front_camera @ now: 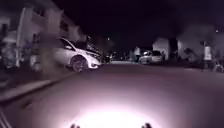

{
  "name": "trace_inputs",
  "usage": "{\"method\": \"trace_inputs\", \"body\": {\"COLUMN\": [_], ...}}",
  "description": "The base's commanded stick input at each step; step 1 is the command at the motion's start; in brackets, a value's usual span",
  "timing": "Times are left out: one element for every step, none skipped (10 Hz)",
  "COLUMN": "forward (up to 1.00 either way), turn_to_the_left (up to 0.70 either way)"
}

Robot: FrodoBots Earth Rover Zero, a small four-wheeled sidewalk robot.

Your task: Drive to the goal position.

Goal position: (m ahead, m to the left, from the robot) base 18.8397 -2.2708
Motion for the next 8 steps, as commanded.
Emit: {"method": "trace_inputs", "body": {"forward": [0.7, 0.7, 0.7, 0.7, 0.7, 0.7, 0.7, 0.7], "turn_to_the_left": [0.0, 0.0, 0.0, 0.0, -0.21, -0.35, -0.35, -0.35]}}
